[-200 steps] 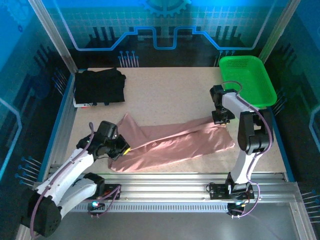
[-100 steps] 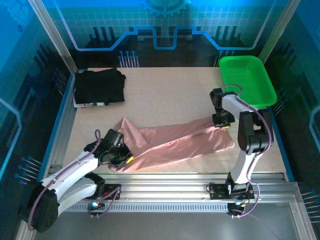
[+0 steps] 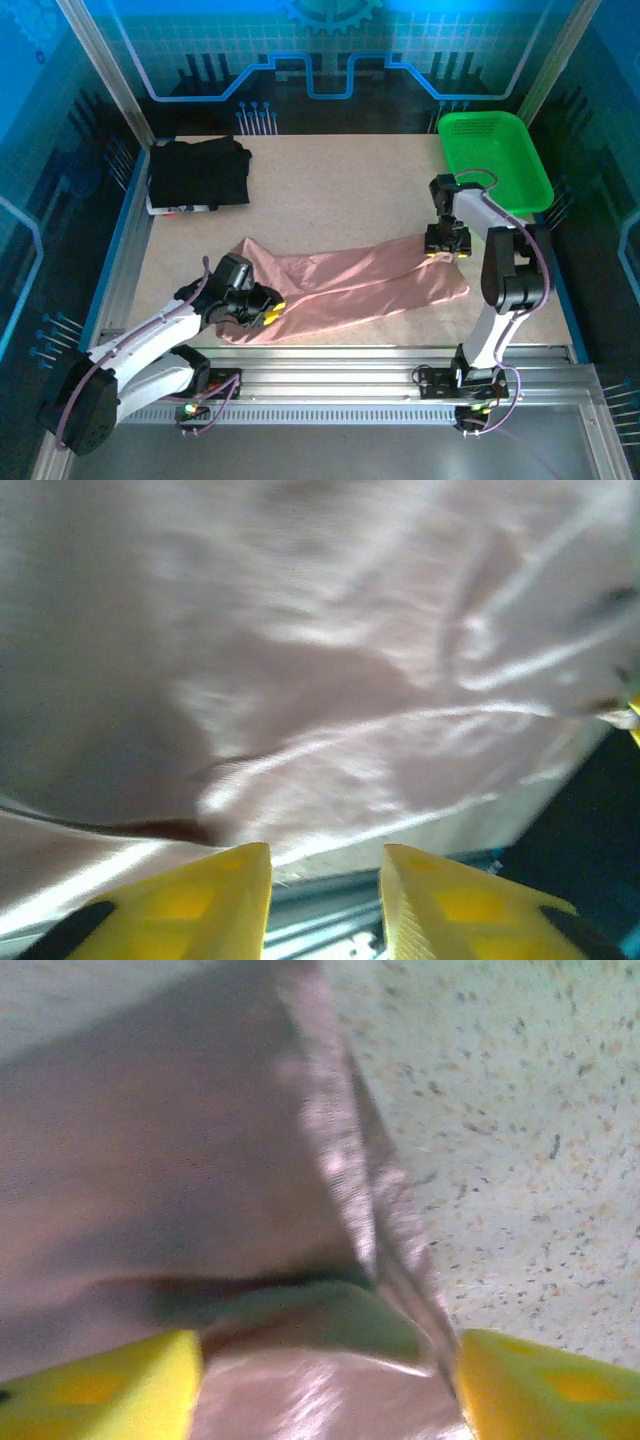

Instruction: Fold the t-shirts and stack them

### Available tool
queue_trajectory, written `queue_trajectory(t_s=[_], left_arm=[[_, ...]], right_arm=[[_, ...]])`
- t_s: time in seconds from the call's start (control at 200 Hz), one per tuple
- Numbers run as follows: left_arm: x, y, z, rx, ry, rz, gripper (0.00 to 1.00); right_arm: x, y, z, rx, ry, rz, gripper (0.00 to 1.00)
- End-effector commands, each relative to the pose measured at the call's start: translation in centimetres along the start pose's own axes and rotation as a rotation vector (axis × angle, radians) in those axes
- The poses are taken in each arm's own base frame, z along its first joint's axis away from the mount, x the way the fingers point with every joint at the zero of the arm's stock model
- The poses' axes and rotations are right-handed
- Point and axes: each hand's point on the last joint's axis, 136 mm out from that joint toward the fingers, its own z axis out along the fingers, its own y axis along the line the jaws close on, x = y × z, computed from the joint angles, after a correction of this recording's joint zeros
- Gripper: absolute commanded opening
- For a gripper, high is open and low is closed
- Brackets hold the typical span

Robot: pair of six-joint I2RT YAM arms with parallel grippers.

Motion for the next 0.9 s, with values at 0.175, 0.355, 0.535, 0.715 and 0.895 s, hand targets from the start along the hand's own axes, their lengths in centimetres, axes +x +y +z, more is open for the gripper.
queue_trajectory(t_s=[0.175,0.355,0.535,0.715,0.895], left_arm=[[2.5,-7.7,-2.5,0.219,0.137,0.219,0.53],[0.0,-1.2,-4.4,-0.079,0.029,0.087,0.51],[1.2,3.5,-6.5,-0.296,0.022,0.075,0.51],[0.9,5.0,-5.6,-0.426,0.006,0.175,0.51],[-0.4,5.0,-3.1,-0.489,0.004,0.259,0.47]], right_arm=[[2.5,6.9,-6.7,-0.310,-0.106,-0.091,0.92],[5.1,10.6,-8.9,-0.451,-0.149,-0.183,0.98],[6.4,11.2,-9.5,-0.504,-0.164,-0.222,1.00],[6.1,12.0,-10.0,-0.547,-0.181,-0.242,1.00],[5.7,12.1,-10.1,-0.542,-0.178,-0.257,1.00]])
